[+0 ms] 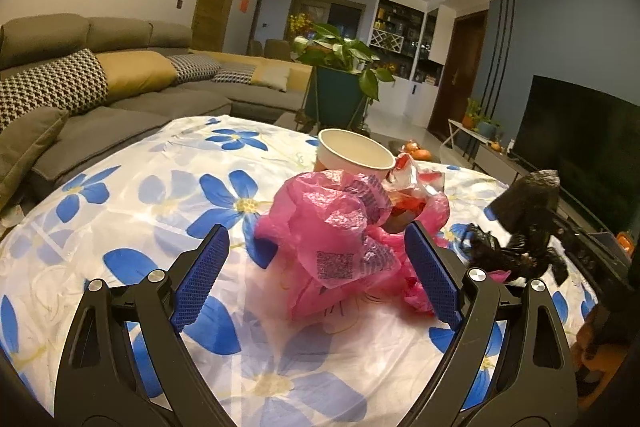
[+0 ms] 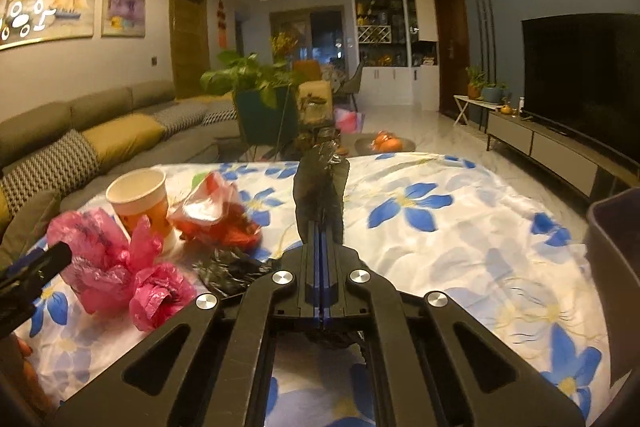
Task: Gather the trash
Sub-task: 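Grasp the black plastic bag with the right tool while the left tool grasps the pink bag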
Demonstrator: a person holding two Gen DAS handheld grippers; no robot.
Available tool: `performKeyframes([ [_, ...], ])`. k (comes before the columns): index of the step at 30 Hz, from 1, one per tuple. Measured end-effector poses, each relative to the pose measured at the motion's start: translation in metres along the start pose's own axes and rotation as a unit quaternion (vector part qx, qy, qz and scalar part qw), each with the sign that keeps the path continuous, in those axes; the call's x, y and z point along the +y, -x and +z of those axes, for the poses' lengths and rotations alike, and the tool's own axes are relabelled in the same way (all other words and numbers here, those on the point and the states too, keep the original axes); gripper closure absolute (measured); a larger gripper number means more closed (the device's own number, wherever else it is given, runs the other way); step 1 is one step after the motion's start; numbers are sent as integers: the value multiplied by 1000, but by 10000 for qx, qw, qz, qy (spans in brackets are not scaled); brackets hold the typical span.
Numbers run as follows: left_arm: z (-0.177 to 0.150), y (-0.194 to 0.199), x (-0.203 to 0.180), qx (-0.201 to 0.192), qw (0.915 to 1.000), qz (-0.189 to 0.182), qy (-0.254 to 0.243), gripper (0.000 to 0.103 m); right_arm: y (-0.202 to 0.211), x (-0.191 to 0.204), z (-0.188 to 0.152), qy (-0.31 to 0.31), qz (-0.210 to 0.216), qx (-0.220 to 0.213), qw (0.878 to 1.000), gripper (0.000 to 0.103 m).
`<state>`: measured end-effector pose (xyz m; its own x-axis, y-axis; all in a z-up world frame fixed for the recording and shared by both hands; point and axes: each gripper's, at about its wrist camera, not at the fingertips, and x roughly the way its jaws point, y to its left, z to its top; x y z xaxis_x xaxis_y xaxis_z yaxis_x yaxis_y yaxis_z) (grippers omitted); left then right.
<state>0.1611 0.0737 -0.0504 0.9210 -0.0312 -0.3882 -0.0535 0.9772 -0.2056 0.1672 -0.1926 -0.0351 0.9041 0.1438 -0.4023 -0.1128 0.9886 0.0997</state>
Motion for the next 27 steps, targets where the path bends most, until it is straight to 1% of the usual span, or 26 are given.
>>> performKeyframes([
  [1,0,-2,0,21,10000,-36,15,16,2,-3,1,-36,0,-19,10000,101],
  [4,1,-7,-1,74,9999,-101,49,21,12,-12,3,-143,-18,-93,9999,101],
  [7,0,-13,0,189,9997,-139,73,33,19,-18,3,-205,-33,-153,9997,101],
  [9,-1,-16,0,267,9994,-200,98,48,24,-21,3,-212,-43,-184,9996,101],
  [10,-1,-16,1,297,9992,-236,120,51,26,-22,2,-214,-44,-195,9996,101],
  [12,-2,-16,2,317,9991,-271,125,65,27,-23,1,-221,-42,-205,9995,101],
  [13,-2,-15,2,332,9990,-290,113,68,28,-24,0,-225,-42,-209,9995,101],
  [15,-4,-13,2,342,9988,-329,111,86,31,-24,-1,-227,-34,-222,9995,101],
  [18,-6,-7,6,318,9988,-345,156,97,35,-24,-2,-217,-22,-247,9995,101],
  [21,-6,3,12,257,9989,-346,158,99,38,-24,-1,-194,-26,-281,9994,101],
  [24,-6,19,17,133,9995,-273,129,100,43,-25,-1,-187,-29,-323,9993,101],
  [27,-2,35,25,3,9995,-222,211,100,48,-26,-2,-208,-23,-365,9991,101],
])
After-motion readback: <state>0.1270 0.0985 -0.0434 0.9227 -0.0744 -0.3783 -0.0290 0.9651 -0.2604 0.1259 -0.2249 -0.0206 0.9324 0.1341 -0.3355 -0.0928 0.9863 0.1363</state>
